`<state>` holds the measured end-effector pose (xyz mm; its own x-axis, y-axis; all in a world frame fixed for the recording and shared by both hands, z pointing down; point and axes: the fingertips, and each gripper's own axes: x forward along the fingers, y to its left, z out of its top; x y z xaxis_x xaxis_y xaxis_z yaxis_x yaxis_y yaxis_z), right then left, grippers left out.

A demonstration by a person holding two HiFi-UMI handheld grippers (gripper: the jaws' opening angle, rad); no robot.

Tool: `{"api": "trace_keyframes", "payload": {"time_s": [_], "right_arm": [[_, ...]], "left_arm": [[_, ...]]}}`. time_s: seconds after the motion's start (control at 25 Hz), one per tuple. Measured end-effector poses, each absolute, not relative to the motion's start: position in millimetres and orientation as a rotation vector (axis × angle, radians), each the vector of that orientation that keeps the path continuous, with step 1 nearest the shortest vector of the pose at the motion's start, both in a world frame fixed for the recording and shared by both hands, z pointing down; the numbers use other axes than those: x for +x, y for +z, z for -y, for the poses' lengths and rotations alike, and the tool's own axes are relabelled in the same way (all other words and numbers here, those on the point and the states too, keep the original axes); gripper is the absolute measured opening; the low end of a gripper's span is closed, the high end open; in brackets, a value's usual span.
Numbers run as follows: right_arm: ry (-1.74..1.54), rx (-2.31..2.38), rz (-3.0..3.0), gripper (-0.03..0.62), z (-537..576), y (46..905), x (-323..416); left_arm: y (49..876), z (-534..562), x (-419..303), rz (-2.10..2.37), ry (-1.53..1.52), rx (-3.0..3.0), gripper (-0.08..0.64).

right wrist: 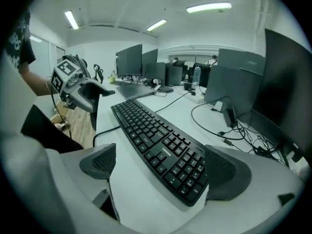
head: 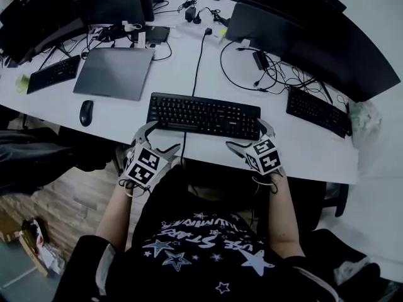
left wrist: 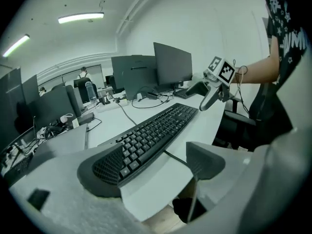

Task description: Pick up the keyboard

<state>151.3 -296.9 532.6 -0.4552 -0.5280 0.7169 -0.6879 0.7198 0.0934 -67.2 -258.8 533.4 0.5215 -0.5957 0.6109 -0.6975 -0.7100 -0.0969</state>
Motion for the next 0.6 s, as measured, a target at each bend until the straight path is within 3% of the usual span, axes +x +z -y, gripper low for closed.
{"api": "trace_keyframes", "payload": {"time_s": [0.6], "right_arm": [[0.060,0.299,1.757,0.571,352.4,589.9,101.4]], "left_arm": [[554.7,354.5,-82.2,0.845,1.171,2.762,0.402]]}}
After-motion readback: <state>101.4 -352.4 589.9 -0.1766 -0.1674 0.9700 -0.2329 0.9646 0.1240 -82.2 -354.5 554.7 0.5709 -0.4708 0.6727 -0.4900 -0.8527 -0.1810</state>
